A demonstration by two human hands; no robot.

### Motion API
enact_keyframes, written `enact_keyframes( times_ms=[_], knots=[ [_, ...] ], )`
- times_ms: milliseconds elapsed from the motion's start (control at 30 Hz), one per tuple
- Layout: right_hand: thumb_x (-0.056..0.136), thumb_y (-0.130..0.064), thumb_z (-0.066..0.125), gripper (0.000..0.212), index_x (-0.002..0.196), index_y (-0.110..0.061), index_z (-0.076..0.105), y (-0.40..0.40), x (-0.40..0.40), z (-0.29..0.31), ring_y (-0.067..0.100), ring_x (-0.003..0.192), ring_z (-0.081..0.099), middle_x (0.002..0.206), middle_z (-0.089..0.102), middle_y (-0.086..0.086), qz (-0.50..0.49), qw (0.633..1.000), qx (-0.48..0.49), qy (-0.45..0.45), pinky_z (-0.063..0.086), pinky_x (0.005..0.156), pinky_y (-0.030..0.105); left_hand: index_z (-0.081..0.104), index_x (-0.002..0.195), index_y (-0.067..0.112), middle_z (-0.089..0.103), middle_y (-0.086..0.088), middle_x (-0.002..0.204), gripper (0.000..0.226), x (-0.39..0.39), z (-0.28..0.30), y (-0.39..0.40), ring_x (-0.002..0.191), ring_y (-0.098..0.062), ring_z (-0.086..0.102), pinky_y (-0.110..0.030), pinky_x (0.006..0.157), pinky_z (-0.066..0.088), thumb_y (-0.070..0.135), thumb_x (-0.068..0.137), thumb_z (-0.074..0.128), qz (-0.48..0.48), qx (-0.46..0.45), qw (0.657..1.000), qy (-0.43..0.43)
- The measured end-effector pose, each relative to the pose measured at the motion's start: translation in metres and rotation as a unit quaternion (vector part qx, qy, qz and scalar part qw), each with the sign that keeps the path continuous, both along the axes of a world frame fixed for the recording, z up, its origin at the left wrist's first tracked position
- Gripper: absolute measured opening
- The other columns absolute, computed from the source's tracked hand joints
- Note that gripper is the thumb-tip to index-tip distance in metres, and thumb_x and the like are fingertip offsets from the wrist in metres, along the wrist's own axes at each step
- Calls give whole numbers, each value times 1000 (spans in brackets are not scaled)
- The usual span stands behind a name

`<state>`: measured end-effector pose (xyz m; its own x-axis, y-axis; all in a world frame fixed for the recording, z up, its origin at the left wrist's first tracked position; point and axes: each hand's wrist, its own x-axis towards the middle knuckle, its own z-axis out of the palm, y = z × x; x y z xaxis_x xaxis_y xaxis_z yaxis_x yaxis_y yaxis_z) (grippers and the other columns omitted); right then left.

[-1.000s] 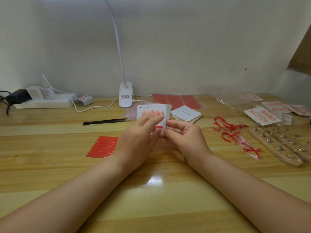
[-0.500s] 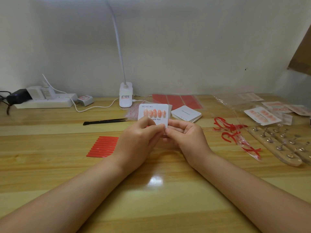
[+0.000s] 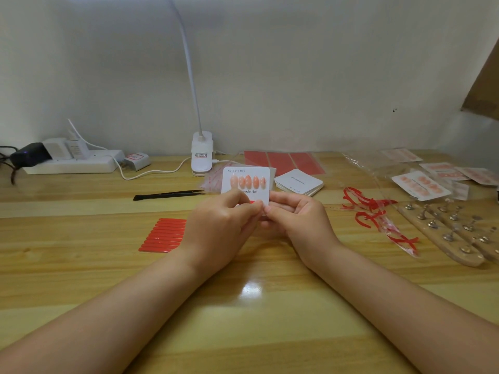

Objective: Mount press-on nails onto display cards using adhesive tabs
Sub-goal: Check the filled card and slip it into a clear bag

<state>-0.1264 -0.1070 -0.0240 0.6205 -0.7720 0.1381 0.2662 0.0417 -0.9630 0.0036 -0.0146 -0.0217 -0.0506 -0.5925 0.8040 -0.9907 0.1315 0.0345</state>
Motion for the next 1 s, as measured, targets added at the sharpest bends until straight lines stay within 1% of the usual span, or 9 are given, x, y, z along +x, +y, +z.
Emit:
enact_keyframes(
  times_ms=[100,200,300,367,433,500,667,867,1000],
  knots=[
    [88,8,60,26,102,-11,69,0,0,0,22,88,73,96,75,11,12,1000,-4,1,59,71,26,77,80,11,65,-5,70,9,1,1,0,53,-26,59,-34,43,47,18,84,72,15,-13,999,-35],
    [88,10,58,28,95,-14,70,1,1,0,17,79,73,90,76,9,16,1000,-3,-6,58,65,23,76,78,10,65,-5,70,10,0,1,0,53,-27,59,-35,43,47,18,84,72,17,-10,999,-39],
    [88,11,57,30,94,-15,70,2,0,0,18,81,74,90,76,9,21,1000,-8,-10,57,65,21,75,85,12,67,-3,78,7,-1,1,1,56,-23,62,-36,47,49,18,84,72,9,22,998,60],
    [88,10,58,29,97,-14,71,2,0,0,21,86,74,92,76,9,21,1000,-19,-1,58,70,24,70,91,13,65,1,84,9,0,0,1,60,-18,62,-39,54,51,19,85,73,11,45,990,136],
    [87,9,60,28,102,-12,70,1,0,0,23,90,73,95,76,11,19,1000,-23,2,59,77,28,66,91,14,63,4,84,12,1,0,-1,62,-16,60,-40,59,50,22,86,72,15,58,982,180],
    [87,10,60,28,103,-10,70,1,0,0,23,92,73,97,75,11,19,999,-26,4,59,81,31,64,86,15,61,6,80,12,0,0,-2,63,-15,57,-40,61,49,25,86,71,15,65,979,194],
    [86,9,63,24,103,-7,70,3,0,0,19,93,72,103,74,11,14,998,-60,15,59,76,27,67,79,13,58,7,68,17,0,0,-1,61,-15,53,-40,59,47,29,87,70,16,85,969,233],
    [87,12,60,27,106,-5,70,3,0,-1,19,94,72,103,74,8,21,997,-74,17,59,78,30,65,78,13,60,6,67,16,-1,0,-2,62,-17,56,-42,60,49,26,86,70,13,82,962,259],
    [87,11,61,27,97,-12,72,3,1,-1,18,93,72,100,75,7,21,997,-77,11,59,76,27,65,79,14,63,5,68,12,-2,-1,-2,61,-17,58,-43,58,50,22,85,70,9,77,961,265]
  ],
)
